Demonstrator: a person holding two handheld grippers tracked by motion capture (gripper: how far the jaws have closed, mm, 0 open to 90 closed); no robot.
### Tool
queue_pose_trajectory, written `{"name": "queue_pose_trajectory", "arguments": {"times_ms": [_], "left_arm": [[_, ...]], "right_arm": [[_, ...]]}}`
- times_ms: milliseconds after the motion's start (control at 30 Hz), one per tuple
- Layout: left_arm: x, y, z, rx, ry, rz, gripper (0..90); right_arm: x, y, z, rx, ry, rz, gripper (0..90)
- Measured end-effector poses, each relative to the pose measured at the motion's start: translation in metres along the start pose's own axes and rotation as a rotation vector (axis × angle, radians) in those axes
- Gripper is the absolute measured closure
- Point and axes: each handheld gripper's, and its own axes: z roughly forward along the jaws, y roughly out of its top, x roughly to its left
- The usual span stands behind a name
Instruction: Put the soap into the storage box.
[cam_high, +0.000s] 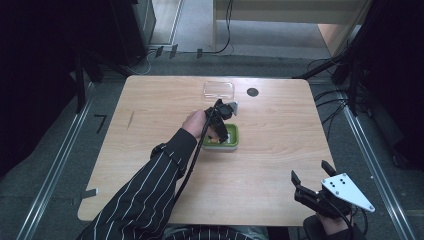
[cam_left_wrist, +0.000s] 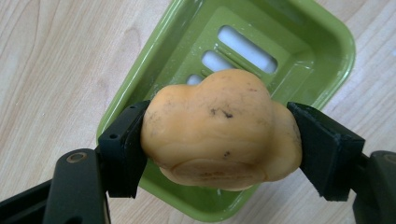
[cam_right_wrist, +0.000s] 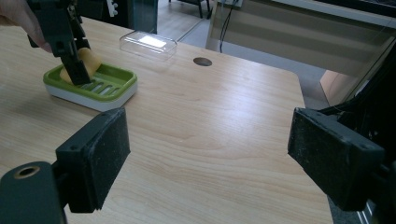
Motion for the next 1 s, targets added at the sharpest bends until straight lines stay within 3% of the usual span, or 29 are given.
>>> {"name": "queue_pose_trajectory", "arguments": {"times_ms": [500,1000], "left_arm": [[0.003,0.003,0.010,0.002,-0.006,-0.032,26.3],[0.003,0.005,0.012,-0.006,-0.008,-0.019,25.4]], "right_arm": [[0.000,0.000,0.000,0.000,-0.001,0.000,13.4],[-0.001,0.000,0.000,0.000,-0.002,0.003,13.4]]}}
